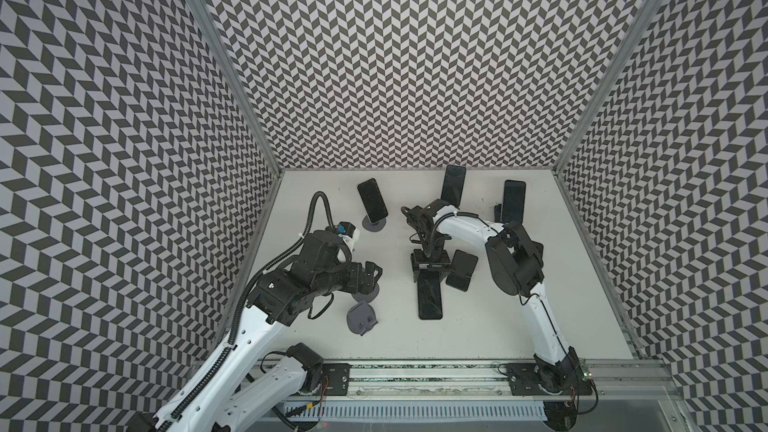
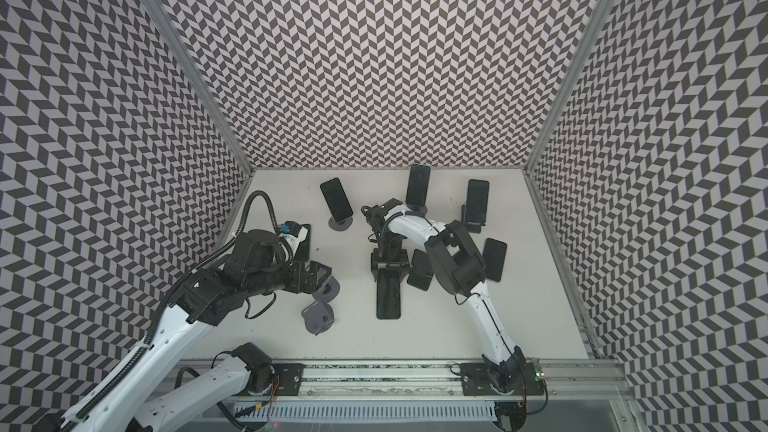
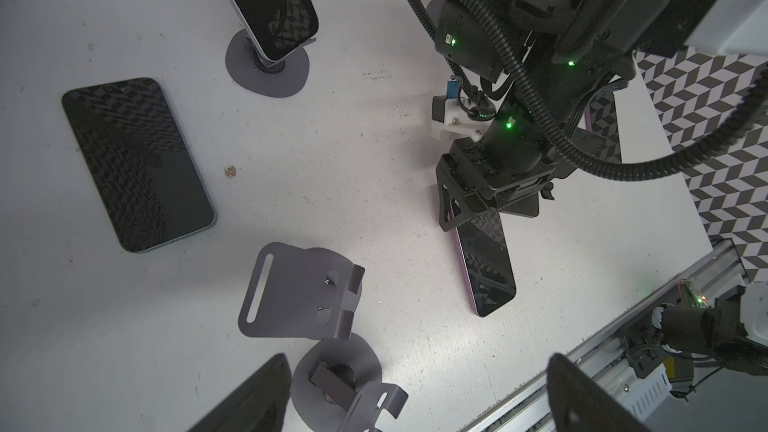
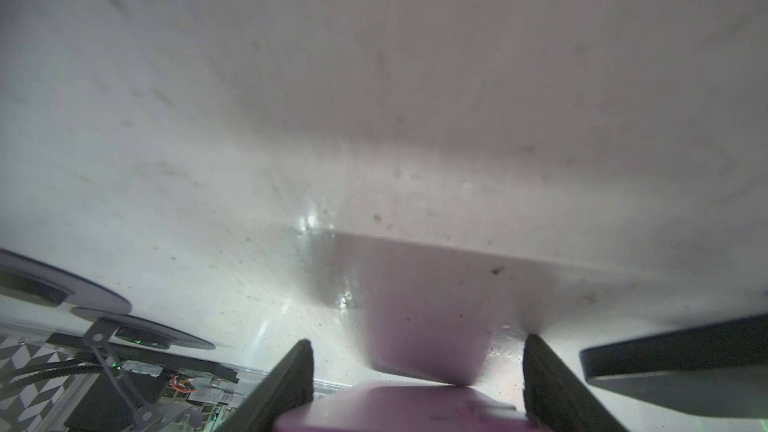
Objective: Remove the phone from the phone stand
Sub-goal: 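Lower the pink-edged phone toward the table with the right gripper, then lay the pink-edged phone flat on the table and open the right gripper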
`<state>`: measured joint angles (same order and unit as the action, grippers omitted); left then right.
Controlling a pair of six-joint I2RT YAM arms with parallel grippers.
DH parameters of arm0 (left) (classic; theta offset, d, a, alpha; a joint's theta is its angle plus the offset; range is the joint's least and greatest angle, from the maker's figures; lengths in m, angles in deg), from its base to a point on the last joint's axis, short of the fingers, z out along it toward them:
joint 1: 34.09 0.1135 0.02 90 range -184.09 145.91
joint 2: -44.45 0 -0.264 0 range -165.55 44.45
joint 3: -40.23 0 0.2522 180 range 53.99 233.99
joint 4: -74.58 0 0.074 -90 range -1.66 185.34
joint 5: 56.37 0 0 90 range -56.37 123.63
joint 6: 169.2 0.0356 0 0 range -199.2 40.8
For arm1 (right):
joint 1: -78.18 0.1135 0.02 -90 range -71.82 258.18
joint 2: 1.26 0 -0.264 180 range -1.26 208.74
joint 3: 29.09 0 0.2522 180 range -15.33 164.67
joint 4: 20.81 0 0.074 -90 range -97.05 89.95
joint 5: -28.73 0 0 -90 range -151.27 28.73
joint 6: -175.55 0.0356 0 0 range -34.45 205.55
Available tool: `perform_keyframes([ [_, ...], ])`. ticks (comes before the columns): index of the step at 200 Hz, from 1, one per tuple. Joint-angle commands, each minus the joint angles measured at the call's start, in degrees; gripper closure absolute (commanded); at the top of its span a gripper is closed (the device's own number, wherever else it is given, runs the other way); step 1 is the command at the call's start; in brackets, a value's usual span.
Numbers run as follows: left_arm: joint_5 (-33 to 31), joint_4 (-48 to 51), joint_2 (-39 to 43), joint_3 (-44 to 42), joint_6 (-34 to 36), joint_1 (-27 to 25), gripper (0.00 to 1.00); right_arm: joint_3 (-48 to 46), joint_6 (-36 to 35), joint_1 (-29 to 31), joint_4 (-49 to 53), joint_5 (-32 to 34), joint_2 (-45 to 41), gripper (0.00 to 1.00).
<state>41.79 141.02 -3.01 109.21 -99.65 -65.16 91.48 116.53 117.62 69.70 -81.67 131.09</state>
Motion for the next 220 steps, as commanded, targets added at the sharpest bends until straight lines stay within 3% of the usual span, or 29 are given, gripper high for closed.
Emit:
perform_keyframes([
  [1, -1.12, 0.12, 0.87, 1.73, 2.33, 0.55, 0.04, 1.21, 1.08, -0.33, -1.07, -0.66, 1.57, 0.79],
  [63, -2.78, 0.15, 1.05, 3.37, 4.8, 0.92, 0.03, 1.13, 3.13, -0.4, -0.99, -1.38, 1.93, 0.54],
  [138, -3.58, -0.84, 0.72, 4.29, 5.68, 0.92, 0.02, 0.96, 4.62, -0.68, -1.07, -3.18, 1.79, 0.43],
  [220, -4.82, -1.06, 1.08, 4.83, 5.99, 0.91, 0.02, 0.82, 5.58, -0.85, -1.05, -3.23, 1.33, 0.38],
])
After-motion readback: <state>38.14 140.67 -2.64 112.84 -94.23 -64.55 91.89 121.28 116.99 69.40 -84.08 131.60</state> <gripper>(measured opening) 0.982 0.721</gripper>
